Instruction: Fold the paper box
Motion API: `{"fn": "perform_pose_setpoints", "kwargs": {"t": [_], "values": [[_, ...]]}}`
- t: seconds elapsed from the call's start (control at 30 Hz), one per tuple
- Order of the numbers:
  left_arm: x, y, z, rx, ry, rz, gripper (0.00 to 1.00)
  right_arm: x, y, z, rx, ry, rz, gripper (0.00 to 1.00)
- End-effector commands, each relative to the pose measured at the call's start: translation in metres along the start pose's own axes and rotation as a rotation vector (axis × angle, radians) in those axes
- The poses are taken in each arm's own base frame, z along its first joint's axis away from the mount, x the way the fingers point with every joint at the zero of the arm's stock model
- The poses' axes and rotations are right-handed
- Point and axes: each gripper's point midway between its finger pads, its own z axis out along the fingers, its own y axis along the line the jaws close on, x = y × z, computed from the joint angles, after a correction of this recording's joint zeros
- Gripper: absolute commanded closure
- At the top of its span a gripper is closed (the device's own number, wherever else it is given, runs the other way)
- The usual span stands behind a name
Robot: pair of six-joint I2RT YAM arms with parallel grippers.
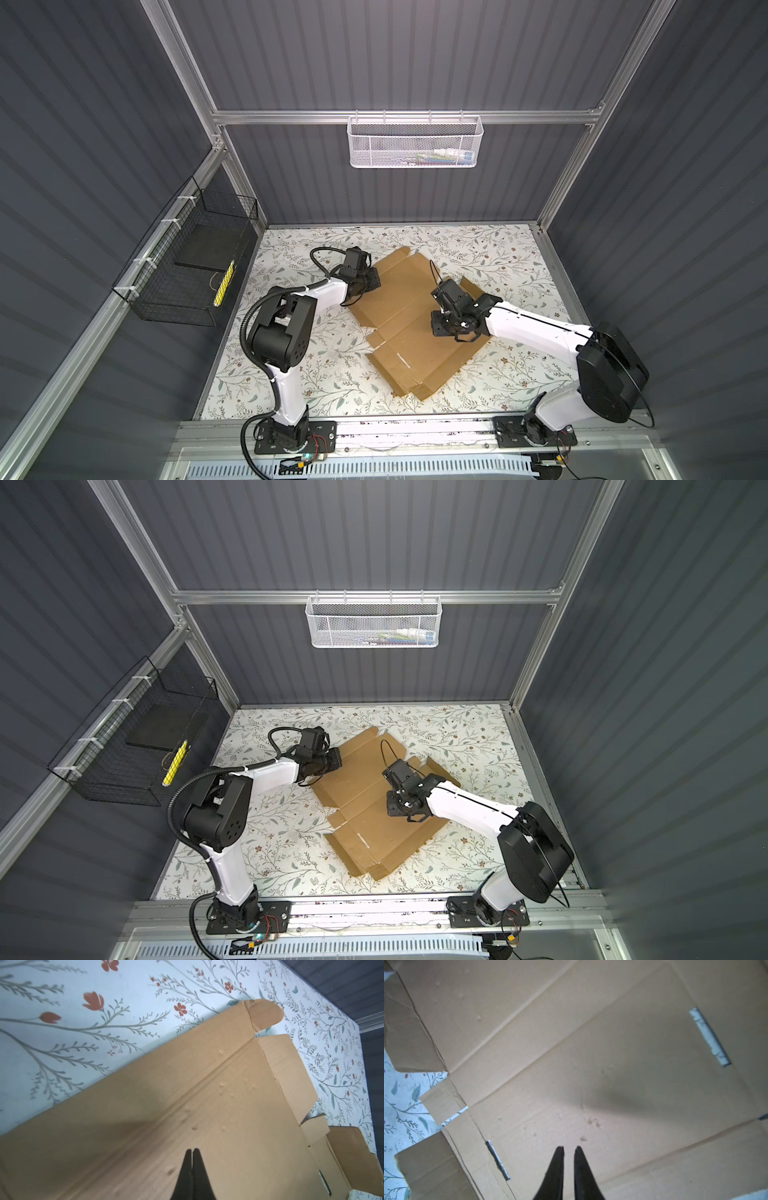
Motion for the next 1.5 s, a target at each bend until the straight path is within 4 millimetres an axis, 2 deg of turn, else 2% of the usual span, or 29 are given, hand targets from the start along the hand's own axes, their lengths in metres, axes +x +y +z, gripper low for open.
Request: {"fn": "perform_pose_setpoints", "kwargs": {"t": [0.0, 0.37, 0.87, 1.1, 1.27, 1.47], "values": [[0.006, -0.003, 0.014, 0.015, 0.037, 0.005, 1.00, 0.007, 0.002, 0.012, 0.000, 0.018, 0.031, 0.85], [0.027, 0.018, 0.034, -0.038, 0.080, -0.002, 1.00, 0.018, 0.000, 0.037, 0.017, 0.070, 0.019, 0.84], [0.052, 0.044, 0.024, -0.103, 0.090, -0.026, 1.00, 0.028, -0.034, 0.065, 0.084, 0.157, 0.070, 0.90], [0.061, 0.047, 0.009, -0.098, 0.076, -0.057, 1.00, 0.014, -0.057, 0.066, 0.115, 0.165, 0.088, 0.90], [0.073, 0.041, -0.004, -0.052, 0.087, -0.091, 1.00, -0.003, -0.071, 0.067, 0.133, 0.170, 0.084, 0.90], [0.091, 0.029, -0.022, -0.007, 0.098, -0.107, 1.00, -0.044, -0.078, 0.061, 0.141, 0.121, 0.056, 0.90]]}}
